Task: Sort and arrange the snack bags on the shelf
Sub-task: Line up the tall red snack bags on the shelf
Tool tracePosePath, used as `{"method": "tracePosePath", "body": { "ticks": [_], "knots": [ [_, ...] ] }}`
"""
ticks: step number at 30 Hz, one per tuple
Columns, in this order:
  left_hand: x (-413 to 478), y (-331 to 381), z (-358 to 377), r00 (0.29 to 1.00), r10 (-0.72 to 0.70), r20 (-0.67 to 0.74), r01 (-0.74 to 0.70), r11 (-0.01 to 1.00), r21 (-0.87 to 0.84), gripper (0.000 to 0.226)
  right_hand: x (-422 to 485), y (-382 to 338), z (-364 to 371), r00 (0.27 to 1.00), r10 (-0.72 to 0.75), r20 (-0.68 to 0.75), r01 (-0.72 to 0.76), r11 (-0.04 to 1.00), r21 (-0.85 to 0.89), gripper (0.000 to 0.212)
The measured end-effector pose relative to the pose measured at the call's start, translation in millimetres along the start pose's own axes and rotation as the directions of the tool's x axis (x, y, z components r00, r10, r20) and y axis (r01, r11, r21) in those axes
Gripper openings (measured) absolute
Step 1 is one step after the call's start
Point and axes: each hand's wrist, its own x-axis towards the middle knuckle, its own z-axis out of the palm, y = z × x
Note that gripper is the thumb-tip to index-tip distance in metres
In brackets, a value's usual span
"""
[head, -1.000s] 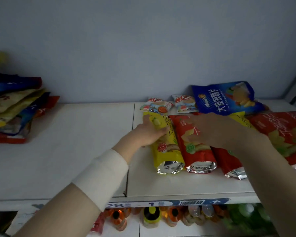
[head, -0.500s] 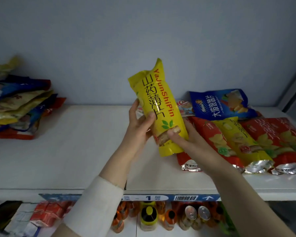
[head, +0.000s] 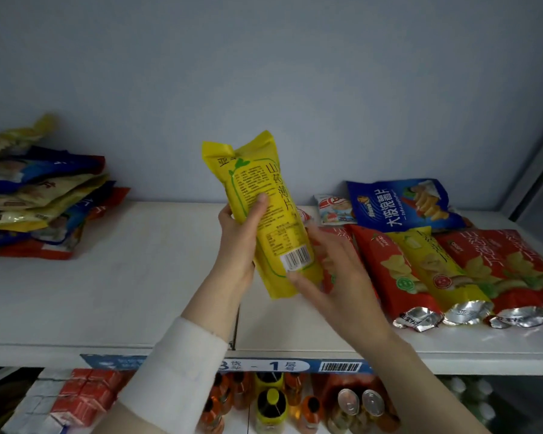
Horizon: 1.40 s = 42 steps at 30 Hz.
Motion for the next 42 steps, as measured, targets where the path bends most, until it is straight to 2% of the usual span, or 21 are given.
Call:
{"method": "tracePosePath", "body": {
  "ticks": [1, 3, 6, 8, 10, 11, 12, 13, 14, 16, 18, 20, 22, 24, 26, 28, 30, 32, 37, 39, 42],
  "knots": [
    [1, 0, -4, 0.998, -0.015, 0.058, 0.018, 0.999, -0.044, 0.068, 0, 0, -5, 0.994, 0.107, -0.002, -0.106, 0.983, 0.15, 0.077],
    [-1, 2, -10, 0.978, -0.05, 0.202, 0.08, 0.987, -0.14, 0.066, 1, 2, -12, 0.95, 0.284, 0.127, -0.311, 0.848, 0.429, 0.082],
    [-4, 0, -8, 0.953, -0.031, 0.303, 0.092, 0.978, -0.189, 0.067, -1, 0, -11, 0.868, 0.25, 0.429, -0.49, 0.563, 0.665, 0.078],
    [-4, -2, -6, 0.954, -0.033, 0.297, 0.09, 0.979, -0.182, 0.063, -3, -2, -6, 0.858, 0.237, 0.456, -0.513, 0.439, 0.738, 0.066],
    [-2, -5, -8, 0.965, -0.042, 0.26, 0.075, 0.99, -0.117, 0.058, 1, -4, -5, 0.876, 0.344, 0.338, -0.476, 0.506, 0.719, 0.066],
    [-1, -6, -11, 0.973, -0.056, 0.225, 0.069, 0.996, -0.053, 0.056, 4, -2, -4, 0.892, 0.388, 0.231, -0.438, 0.621, 0.649, 0.067],
    [-1, -9, -14, 0.979, -0.07, 0.189, 0.069, 0.998, 0.011, 0.056, 6, 0, -3, 0.909, 0.405, 0.096, -0.397, 0.773, 0.495, 0.069],
    [-1, -11, -17, 0.982, -0.087, 0.166, 0.079, 0.995, 0.056, 0.059, 8, 2, -1, 0.932, 0.359, -0.056, -0.335, 0.909, 0.248, 0.071],
    [-2, -13, -17, 0.98, -0.109, 0.168, 0.098, 0.992, 0.074, 0.062, 8, 4, 1, 0.958, 0.225, -0.177, -0.236, 0.971, -0.04, 0.072],
    [-3, -13, -14, 0.972, -0.166, 0.167, 0.156, 0.985, 0.072, 0.068, 5, 7, 14, 0.98, -0.034, -0.194, -0.066, 0.87, -0.489, 0.077],
    [4, -12, -14, 0.971, -0.212, 0.111, 0.206, 0.976, 0.068, 0.06, 2, 3, 28, 0.986, -0.096, -0.14, -0.023, 0.741, -0.671, 0.083],
    [18, -14, -20, 0.975, -0.221, 0.033, 0.216, 0.971, 0.105, 0.059, 5, -4, 37, 0.991, -0.099, -0.09, 0.009, 0.723, -0.691, 0.088],
    [31, -14, -32, 0.977, -0.212, -0.006, 0.211, 0.968, 0.134, 0.074, 11, -9, 44, 0.996, -0.085, -0.025, 0.05, 0.774, -0.631, 0.088],
    [43, -6, -46, 0.978, -0.206, -0.018, 0.206, 0.967, 0.149, 0.087, 21, -18, 49, 0.998, -0.004, 0.069, 0.037, 0.878, -0.477, 0.084],
    [56, 6, -64, 0.981, -0.191, -0.037, 0.194, 0.969, 0.155, 0.092, 36, -29, 54, 0.973, 0.114, 0.201, -0.053, 0.957, -0.287, 0.075],
    [73, 19, -89, 0.983, -0.181, -0.044, 0.186, 0.965, 0.183, 0.087, 55, -39, 62, 0.941, 0.161, 0.297, -0.13, 0.984, -0.12, 0.064],
    [92, 33, -118, 0.983, -0.185, -0.017, 0.183, 0.952, 0.245, 0.064, 76, -44, 75, 0.9, 0.235, 0.368, -0.234, 0.971, -0.048, 0.062],
    [113, 45, -151, 0.981, -0.194, 0.017, 0.18, 0.937, 0.299, 0.045, 97, -45, 95, 0.856, 0.291, 0.428, -0.265, 0.957, -0.122, 0.065],
    [160, 70, -225, 0.979, -0.205, -0.01, 0.182, 0.84, 0.511, 0.021, 148, -58, 157, 0.732, 0.406, 0.548, -0.245, 0.906, -0.344, 0.06],
    [182, 69, -251, 0.974, -0.22, -0.044, 0.195, 0.732, 0.653, 0.023, 166, -64, 181, 0.711, 0.445, 0.544, -0.22, 0.876, -0.429, 0.062],
    [201, 67, -273, 0.962, -0.271, -0.035, 0.223, 0.703, 0.675, 0.021, 184, -71, 208, 0.714, 0.479, 0.511, -0.205, 0.84, -0.502, 0.063]
  ]
}}
